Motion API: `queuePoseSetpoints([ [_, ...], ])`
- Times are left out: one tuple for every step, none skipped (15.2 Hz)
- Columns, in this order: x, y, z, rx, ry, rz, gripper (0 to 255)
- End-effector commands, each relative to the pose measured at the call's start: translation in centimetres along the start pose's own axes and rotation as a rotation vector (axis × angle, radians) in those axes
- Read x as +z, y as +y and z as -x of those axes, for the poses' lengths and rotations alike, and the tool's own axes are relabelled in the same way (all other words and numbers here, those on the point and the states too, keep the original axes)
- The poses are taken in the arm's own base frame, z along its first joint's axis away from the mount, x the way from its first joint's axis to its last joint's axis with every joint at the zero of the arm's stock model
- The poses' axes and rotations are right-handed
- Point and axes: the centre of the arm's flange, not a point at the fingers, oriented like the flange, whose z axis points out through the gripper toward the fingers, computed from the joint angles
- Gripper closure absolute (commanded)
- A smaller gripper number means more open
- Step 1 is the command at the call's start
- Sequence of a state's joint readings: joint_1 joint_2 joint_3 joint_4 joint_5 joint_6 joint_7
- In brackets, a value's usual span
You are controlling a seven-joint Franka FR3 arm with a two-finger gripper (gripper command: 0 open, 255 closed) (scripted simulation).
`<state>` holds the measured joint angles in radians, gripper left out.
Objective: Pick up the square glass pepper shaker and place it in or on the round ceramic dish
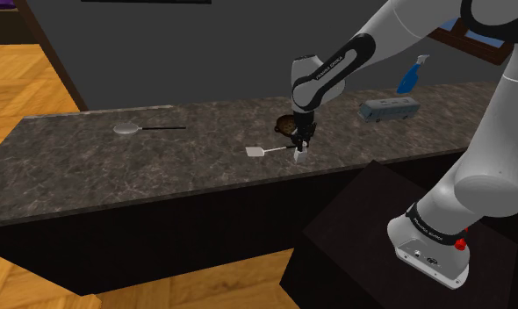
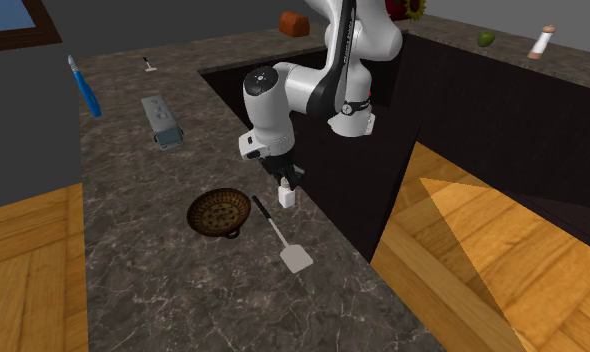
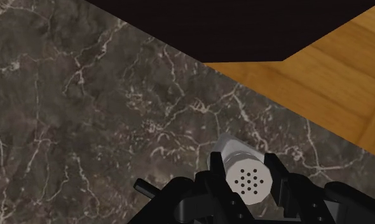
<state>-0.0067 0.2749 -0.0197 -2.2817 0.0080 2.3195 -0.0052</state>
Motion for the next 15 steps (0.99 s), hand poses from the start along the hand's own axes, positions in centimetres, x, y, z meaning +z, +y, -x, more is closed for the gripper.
queuePoseSetpoints([
  [-0.5, 0.0, 0.1, 0.000, 0.000, 0.000, 255],
  [-1.0, 0.0, 0.3, 0.000, 0.000, 0.000, 255],
  [-1.5, 0.0, 0.4, 0.000, 0.000, 0.000, 255],
  [-2.0, 0.0, 0.5, 0.000, 0.000, 0.000, 255],
  [-2.6, 0.0, 0.6, 0.000, 0.000, 0.000, 255],
  [-3.1, 0.0, 0.8, 0.000, 0.000, 0.000, 255],
  [-3.6, 0.0, 0.9, 0.000, 0.000, 0.000, 255],
  [-4.1, 0.0, 1.0, 0.000, 0.000, 0.000, 255],
  [-4.6, 0.0, 1.1, 0.000, 0.000, 0.000, 255],
  [-5.1, 0.0, 1.2, 0.000, 0.000, 0.000, 255],
  [-5.6, 0.0, 1.4, 0.000, 0.000, 0.000, 255],
  [-6.1, 0.0, 1.5, 0.000, 0.000, 0.000, 255],
  [-6.7, 0.0, 1.6, 0.000, 0.000, 0.000, 255],
  [-7.2, 0.0, 1.7, 0.000, 0.000, 0.000, 255],
  [-7.7, 0.0, 1.9, 0.000, 0.000, 0.000, 255],
])
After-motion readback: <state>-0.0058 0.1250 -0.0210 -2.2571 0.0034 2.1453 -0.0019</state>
